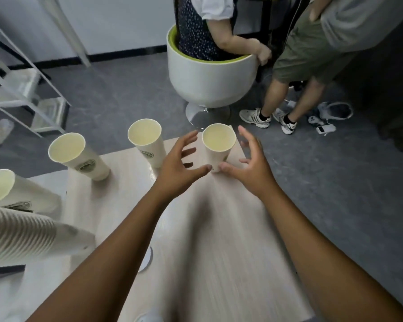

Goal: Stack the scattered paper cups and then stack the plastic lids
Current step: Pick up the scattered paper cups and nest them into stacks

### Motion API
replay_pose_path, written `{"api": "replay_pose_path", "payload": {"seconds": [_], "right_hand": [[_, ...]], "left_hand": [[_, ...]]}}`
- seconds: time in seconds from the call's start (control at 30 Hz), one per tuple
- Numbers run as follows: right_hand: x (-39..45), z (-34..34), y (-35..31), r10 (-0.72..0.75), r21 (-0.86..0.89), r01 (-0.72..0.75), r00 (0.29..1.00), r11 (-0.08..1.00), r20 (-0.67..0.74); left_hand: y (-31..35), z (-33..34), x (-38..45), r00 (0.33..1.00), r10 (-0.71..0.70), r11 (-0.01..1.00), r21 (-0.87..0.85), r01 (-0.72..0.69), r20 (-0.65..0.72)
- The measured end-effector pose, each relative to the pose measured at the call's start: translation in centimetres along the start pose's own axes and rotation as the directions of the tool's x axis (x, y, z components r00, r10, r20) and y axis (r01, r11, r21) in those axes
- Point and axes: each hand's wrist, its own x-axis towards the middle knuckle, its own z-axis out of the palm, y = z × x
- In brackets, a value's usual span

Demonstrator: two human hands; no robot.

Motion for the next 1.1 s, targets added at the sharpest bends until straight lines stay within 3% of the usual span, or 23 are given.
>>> {"api": "replay_pose_path", "payload": {"seconds": [0.17,0.4,0.7,0.93,1.1], "right_hand": [[2.5,0.5,2.7,0.053,0.065,-0.057,0.997,0.996,0.058],[2.8,1.2,1.4,-0.009,0.125,0.010,1.000,0.992,-0.004],[4.5,3.3,-8.8,-0.236,0.212,0.216,0.969,0.953,0.077],[7.4,5.1,-16.7,-0.387,0.274,0.351,0.918,0.896,0.089],[8.9,8.0,-17.8,-0.440,0.238,0.409,0.893,0.881,0.095]], "left_hand": [[-1.1,1.5,3.0,0.999,-0.039,0.999,-0.015,0.040,0.016],[-0.8,1.3,2.4,0.996,0.004,0.999,-0.036,-0.007,-0.084],[5.6,-5.7,-0.8,0.949,0.084,0.987,-0.109,-0.122,-0.303],[11.2,-11.3,-0.3,0.838,0.298,0.949,0.047,-0.312,-0.457],[9.8,-13.8,0.6,0.804,0.312,0.946,0.085,-0.314,-0.507]]}}
